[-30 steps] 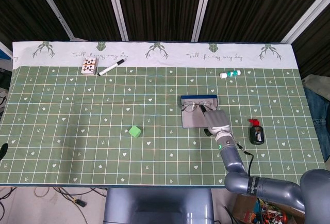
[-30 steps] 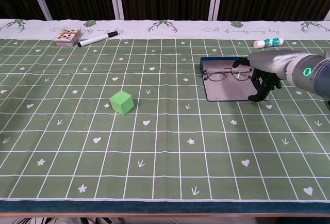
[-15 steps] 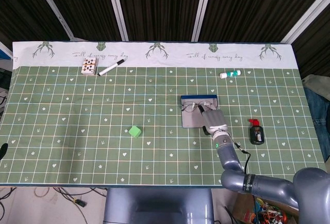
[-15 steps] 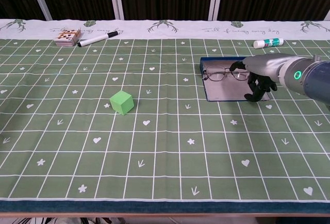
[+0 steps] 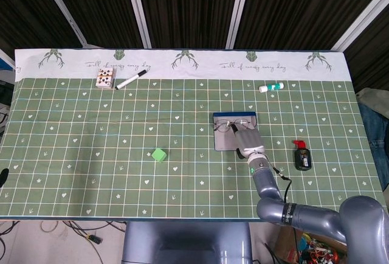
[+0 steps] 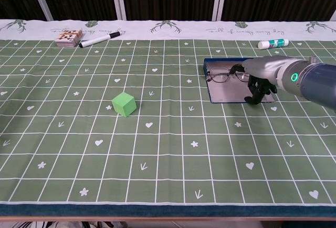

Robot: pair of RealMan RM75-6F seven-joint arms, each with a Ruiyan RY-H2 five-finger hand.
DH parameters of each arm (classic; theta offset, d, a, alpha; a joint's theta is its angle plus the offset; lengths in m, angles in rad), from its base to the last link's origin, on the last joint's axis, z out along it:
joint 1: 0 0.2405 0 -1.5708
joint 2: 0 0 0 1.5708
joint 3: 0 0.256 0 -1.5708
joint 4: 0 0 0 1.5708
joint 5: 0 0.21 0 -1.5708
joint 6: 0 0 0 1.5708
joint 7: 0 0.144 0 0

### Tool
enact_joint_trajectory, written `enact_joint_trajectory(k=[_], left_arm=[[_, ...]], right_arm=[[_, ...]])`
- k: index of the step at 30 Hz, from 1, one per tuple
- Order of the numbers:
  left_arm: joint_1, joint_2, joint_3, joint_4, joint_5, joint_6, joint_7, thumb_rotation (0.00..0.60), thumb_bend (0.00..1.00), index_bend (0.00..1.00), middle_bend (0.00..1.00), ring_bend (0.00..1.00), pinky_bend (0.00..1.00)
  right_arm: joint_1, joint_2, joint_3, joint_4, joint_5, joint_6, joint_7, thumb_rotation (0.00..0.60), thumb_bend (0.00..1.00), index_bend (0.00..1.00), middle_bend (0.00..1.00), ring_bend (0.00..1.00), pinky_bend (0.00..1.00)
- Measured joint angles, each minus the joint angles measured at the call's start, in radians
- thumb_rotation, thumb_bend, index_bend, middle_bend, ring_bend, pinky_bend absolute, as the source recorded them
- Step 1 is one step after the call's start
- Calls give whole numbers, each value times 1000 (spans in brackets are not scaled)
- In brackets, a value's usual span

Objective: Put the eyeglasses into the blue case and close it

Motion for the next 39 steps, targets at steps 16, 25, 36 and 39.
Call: enact_joint_trajectory(k=[16,25,36,39], left_arm=[[-1,0,1,1,0,-1,1,600,320,189,0,0,0],[0,1,-1,1,-1,0,-1,600,320,191,0,0,0],[0,2,-1,0,-3,-1,-1,600,321,191,0,0,0],[0,2,0,1,-2,-2,0,600,320,191,0,0,0]], right_arm=[[35,-14,25,62,57,-36,-17,600,504,95,723,718,661],[59,-20,38,106,117,-64,-33,600,504,95,723,719,661],[75,-27,46,148,151,-74,-40,600,505,90,724,720,662],[77,-26,47,151,156,-72,-42,600,505,90,724,720,662]])
